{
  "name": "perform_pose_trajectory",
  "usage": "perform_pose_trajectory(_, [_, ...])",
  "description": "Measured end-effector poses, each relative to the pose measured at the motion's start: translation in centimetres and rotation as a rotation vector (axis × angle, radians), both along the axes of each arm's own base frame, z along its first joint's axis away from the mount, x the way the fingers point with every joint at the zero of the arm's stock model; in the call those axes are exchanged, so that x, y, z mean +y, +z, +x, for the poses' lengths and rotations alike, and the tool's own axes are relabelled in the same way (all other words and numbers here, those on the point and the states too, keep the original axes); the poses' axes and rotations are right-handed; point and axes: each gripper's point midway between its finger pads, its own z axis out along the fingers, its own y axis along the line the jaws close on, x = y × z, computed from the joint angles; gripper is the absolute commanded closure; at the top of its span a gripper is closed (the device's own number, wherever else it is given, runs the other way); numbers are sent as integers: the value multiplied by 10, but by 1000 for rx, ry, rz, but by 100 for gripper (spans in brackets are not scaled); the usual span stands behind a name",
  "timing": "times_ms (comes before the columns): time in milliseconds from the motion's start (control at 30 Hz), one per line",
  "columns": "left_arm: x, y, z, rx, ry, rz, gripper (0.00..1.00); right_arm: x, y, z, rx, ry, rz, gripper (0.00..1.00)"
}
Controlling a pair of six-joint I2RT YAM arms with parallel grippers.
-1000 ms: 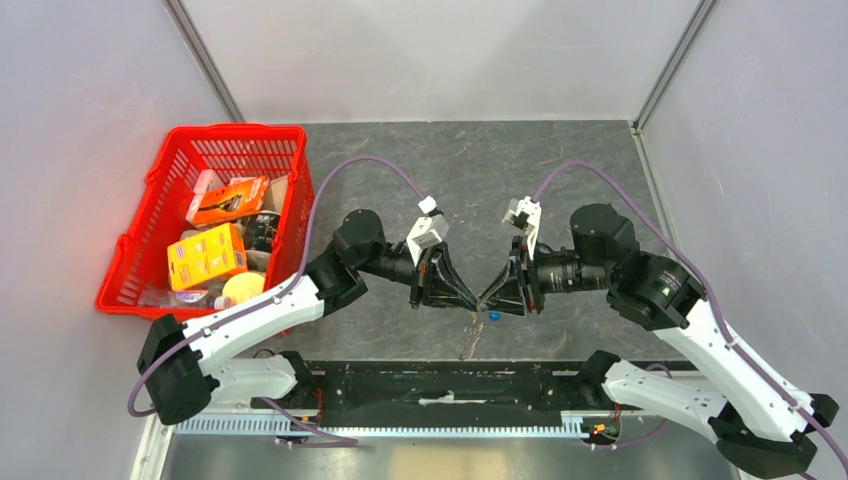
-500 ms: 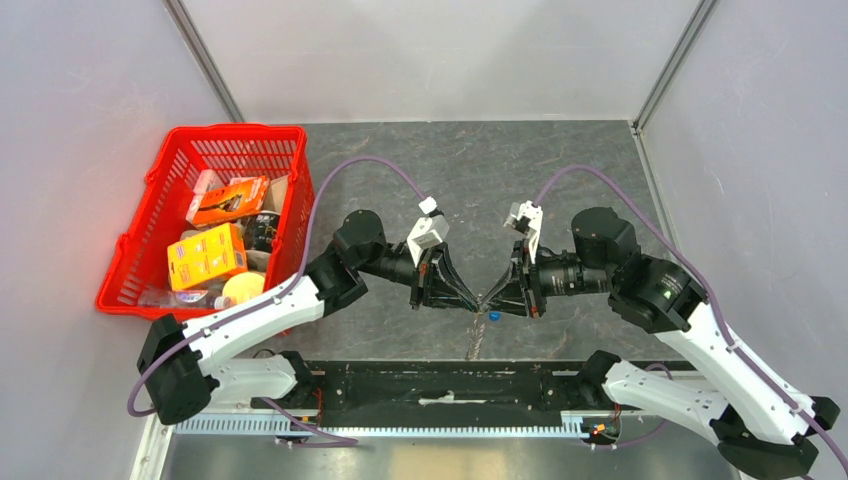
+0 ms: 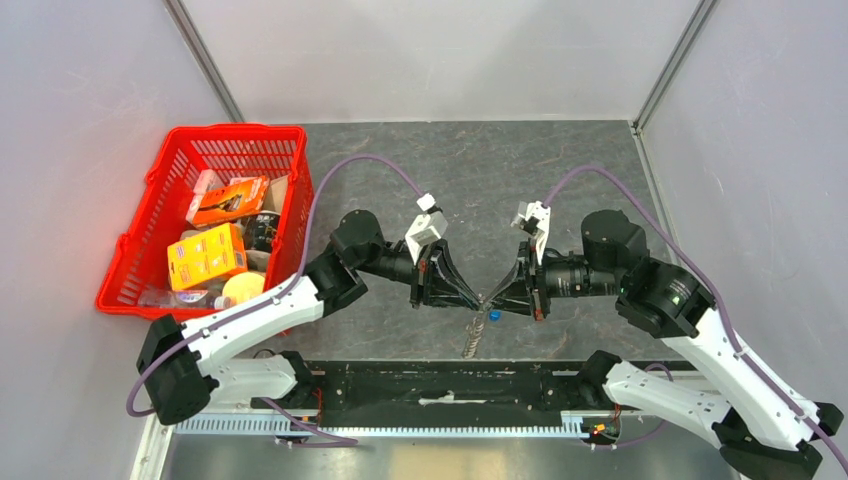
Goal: Put the keys on the keyring
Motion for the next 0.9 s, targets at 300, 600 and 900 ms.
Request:
perform_pose_trajectory(300, [-4, 19, 2, 25, 13, -102, 83, -6, 16, -1, -47, -37, 55, 100])
perform_pose_trajectory(600, [-5, 24, 4, 68, 26, -172, 82, -12, 27, -1, -76, -81, 100, 100])
perform_pose_trajectory(900, [-8, 31, 4, 105, 6, -215, 82, -12, 33, 2, -93, -97, 120, 100])
